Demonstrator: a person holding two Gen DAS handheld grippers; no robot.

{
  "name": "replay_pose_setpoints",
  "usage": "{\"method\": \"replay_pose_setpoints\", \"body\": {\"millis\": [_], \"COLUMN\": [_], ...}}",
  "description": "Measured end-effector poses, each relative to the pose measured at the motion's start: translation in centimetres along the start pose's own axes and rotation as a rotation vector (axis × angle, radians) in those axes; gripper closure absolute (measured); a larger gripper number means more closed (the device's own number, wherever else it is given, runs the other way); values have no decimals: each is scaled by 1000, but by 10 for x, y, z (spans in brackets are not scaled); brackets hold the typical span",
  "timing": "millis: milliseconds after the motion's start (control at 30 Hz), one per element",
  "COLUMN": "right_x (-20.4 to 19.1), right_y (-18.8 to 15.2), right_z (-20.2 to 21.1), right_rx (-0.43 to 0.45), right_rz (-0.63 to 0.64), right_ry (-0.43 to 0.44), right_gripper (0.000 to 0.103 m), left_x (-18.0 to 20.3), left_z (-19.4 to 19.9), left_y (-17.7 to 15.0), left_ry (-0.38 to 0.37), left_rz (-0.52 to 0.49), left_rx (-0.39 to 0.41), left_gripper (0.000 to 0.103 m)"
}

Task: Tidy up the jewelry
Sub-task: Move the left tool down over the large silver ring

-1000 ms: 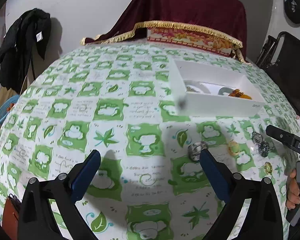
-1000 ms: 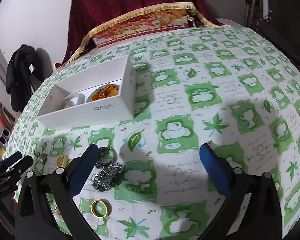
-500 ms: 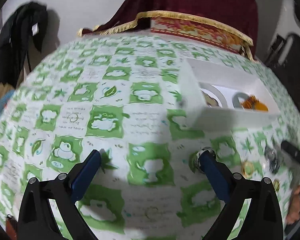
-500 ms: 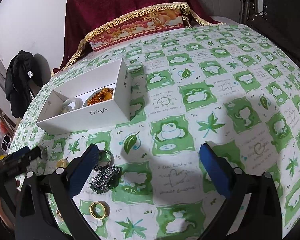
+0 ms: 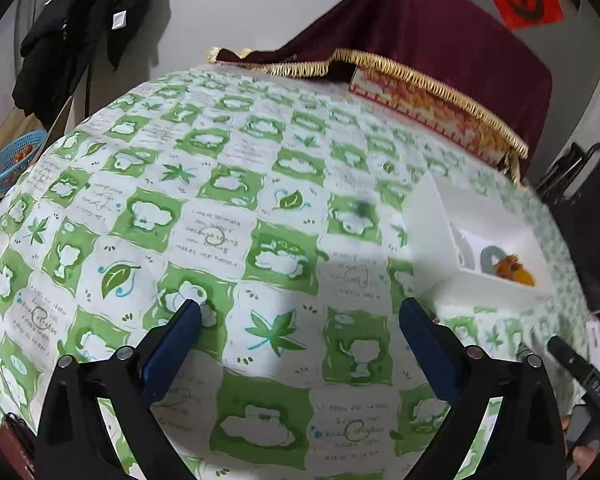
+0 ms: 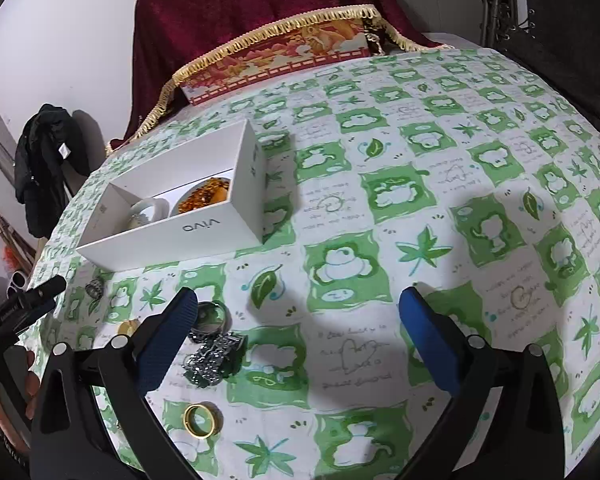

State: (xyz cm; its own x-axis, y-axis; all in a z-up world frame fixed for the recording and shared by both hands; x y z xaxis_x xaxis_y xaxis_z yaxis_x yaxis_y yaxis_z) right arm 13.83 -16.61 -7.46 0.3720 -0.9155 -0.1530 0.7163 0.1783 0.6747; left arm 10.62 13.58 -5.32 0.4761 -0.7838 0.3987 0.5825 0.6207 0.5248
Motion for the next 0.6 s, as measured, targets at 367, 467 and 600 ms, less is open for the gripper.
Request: {"method": "replay_pose_setpoints", "body": {"millis": [367,467,600], "right_x": [-18,-20,-24], "right_y": [3,2,2], "right_z": [5,4,3], "right_rx": [18,11,8], "right_rz": [90,90,103], "right_ry": [17,35,47], "right_gripper": [10,17,23], "left_x": [80,86,86], "left_z": [2,-5,-22], "left_y": [-38,-42,-45], "left_ry": [9,-30,-78], "left_rz": [-466,-495,-461], "left_rx": [88,49,-60], "left_gripper": [6,10,28]}}
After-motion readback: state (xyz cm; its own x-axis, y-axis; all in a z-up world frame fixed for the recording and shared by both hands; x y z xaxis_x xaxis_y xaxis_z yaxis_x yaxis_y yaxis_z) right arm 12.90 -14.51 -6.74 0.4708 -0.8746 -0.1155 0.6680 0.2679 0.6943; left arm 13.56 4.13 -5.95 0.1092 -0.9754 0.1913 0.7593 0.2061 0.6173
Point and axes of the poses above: each gripper's, at about its wrist camera, not at the fingertips, and z roughly against the way its jaws point, x to its right, y to its top, the point moved 10 cm from there along -z, roughly the way its jaws point, and after that the axes turned 14 degrees about z, right-handed, at the moved point
